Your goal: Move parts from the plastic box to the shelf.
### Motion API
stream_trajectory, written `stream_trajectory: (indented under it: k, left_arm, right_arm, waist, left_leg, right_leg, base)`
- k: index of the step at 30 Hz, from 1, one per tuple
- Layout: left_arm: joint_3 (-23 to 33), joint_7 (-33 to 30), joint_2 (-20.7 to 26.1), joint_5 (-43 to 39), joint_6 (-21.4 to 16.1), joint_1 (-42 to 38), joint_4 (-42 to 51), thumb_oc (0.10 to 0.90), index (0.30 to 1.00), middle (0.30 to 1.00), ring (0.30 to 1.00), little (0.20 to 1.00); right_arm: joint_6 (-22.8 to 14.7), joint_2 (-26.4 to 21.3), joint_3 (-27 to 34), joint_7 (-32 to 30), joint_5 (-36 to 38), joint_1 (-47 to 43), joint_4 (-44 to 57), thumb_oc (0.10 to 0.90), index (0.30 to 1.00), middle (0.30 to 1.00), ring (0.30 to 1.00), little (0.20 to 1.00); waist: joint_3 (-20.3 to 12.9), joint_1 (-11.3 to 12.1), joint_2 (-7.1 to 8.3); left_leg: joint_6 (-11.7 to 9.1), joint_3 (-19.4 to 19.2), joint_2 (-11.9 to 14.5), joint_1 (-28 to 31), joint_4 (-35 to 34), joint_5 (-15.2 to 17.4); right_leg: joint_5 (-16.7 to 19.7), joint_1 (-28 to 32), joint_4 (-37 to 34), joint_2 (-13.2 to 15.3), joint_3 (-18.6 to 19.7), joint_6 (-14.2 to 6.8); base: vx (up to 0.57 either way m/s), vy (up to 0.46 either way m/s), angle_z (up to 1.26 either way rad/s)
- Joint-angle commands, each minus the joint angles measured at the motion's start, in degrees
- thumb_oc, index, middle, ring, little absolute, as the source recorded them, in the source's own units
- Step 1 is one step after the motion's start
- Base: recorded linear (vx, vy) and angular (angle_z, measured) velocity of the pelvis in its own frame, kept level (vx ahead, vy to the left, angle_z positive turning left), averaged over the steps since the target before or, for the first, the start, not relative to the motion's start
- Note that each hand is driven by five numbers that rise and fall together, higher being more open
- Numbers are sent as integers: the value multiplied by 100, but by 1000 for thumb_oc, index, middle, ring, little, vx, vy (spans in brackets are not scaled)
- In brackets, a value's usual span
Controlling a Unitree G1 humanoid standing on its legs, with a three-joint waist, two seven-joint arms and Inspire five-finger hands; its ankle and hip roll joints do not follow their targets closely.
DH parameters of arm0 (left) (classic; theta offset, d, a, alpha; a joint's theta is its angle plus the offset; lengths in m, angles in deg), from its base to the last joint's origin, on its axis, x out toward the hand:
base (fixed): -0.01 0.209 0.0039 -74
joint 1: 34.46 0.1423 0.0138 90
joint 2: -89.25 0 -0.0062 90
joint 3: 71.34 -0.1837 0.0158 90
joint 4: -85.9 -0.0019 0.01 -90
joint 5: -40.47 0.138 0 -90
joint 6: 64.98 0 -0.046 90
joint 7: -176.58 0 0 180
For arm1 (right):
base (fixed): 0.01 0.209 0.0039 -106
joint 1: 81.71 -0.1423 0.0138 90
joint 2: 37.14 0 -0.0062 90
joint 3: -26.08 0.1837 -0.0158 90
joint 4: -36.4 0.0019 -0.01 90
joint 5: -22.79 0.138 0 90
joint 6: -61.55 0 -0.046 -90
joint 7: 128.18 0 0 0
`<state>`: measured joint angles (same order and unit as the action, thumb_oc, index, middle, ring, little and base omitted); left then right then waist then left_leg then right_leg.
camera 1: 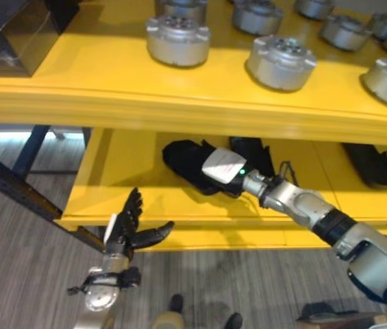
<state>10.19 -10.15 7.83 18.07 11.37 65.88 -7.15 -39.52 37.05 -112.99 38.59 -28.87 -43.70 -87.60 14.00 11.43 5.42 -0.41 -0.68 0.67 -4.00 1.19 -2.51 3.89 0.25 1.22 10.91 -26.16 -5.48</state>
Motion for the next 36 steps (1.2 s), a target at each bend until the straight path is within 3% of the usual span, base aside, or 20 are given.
stream_trajectory:
  k: [1,4,10,20,32,34,36]
  left_arm:
    - [-101,7,334,-212,-648,-516,675,900,1000,1000,1000,1000]
    - [-240,-88,346,-282,-687,-790,678,900,1000,1000,1000,1000]
    - [-329,-292,270,-307,-703,-1043,644,900,1000,1000,1000,1000]
    - [-298,-496,203,-277,-702,-1052,707,900,1000,1000,1000,1000]
    - [-268,-525,311,-297,-726,-984,815,900,1000,1000,1000,1000]
    - [-264,-531,323,-284,-715,-973,812,900,1000,1000,1000,1000]
    - [-282,-522,328,-286,-704,-972,834,900,1000,1000,1000,1000]
  right_arm:
    - [524,79,318,-559,224,-961,-223,400,300,300,300,300]
    - [780,291,546,-836,582,-1104,-1030,400,300,300,300,300]
    - [930,580,987,-1141,1185,-1170,-1178,400,300,300,300,300]
    - [929,1070,1379,-1353,1861,-1105,-1253,400,300,300,300,300]
    - [980,1145,1774,-1722,2563,-1213,-1962,400,300,300,300,300]
    - [993,1161,1795,-1749,2594,-1185,-2050,400,300,300,300,300]
    - [990,1175,1904,-1797,2746,-1148,-2184,400,300,300,300,300]
  waist:
    - [162,171,-59]
    - [482,246,-256]
    - [833,218,-495]
    - [1105,137,-637]
    - [1250,101,-783]
    - [1235,99,-806]
    - [1287,79,-820]
  left_leg:
    - [-24,-422,351,48,165,274]
    - [-20,-256,290,-419,468,255]
    - [-10,-201,256,-892,915,330]
    - [23,-255,237,-1116,1197,429]
    - [64,-263,160,-1222,1234,421]
    - [31,-212,177,-1171,1238,529]
    - [78,-268,149,-1248,1272,431]
  right_leg:
    - [399,-396,667,581,-119,-452]
    - [366,-672,856,696,-245,-415]
    - [317,-1064,1215,900,-198,-354]
    - [273,-1316,1448,1046,-100,-295]
    - [320,-1521,1585,1153,-48,-300]
    - [234,-1519,1639,1123,40,-390]
    - [316,-1587,1642,1169,-29,-298]
  base:
    - [-203,-3,33]
    - [-140,14,24]
    - [-82,41,11]
    - [-38,34,2]
    - [-16,15,1]
    - [50,-3,3]
    - [-88,17,1]
